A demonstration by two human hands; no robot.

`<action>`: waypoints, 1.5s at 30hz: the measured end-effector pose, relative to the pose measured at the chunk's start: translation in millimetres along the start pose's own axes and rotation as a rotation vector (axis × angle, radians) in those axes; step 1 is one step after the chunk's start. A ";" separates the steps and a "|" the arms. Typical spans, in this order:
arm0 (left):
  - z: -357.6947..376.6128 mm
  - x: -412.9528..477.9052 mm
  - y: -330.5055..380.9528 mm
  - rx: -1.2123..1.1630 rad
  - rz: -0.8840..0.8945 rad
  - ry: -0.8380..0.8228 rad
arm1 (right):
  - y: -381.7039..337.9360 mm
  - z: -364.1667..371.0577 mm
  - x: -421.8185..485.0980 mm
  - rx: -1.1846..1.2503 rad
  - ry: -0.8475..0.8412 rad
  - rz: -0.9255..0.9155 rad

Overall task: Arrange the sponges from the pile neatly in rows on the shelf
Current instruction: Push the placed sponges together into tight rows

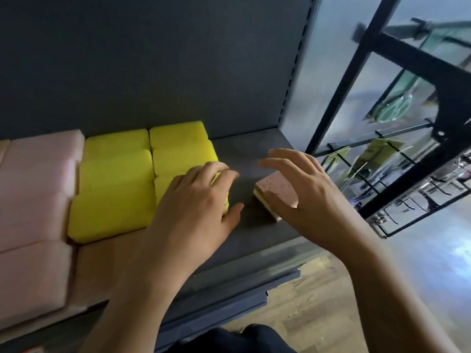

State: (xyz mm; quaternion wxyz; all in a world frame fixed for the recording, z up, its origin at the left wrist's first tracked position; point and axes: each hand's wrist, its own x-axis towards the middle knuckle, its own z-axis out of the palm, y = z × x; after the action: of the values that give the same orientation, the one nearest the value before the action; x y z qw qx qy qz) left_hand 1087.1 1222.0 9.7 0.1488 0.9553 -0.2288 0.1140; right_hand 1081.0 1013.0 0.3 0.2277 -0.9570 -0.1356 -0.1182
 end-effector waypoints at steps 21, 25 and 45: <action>17.0 -17.3 18.2 -0.036 -0.039 0.065 | 35.6 -1.9 -16.5 -0.052 -0.099 -0.139; 2.0 -41.1 8.5 -0.063 -0.033 0.102 | 5.5 -4.4 -28.2 -0.050 -0.025 -0.191; -24.3 -120.3 -48.6 0.076 -0.156 -0.035 | -90.3 56.3 -43.3 -0.105 0.002 -0.133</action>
State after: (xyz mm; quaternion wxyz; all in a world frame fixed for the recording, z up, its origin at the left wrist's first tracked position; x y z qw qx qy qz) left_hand 1001.7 1320.1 -13.4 0.1167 0.9770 -0.1519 0.0942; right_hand 1021.4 1108.0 -24.6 0.1692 -0.9563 -0.1923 -0.1410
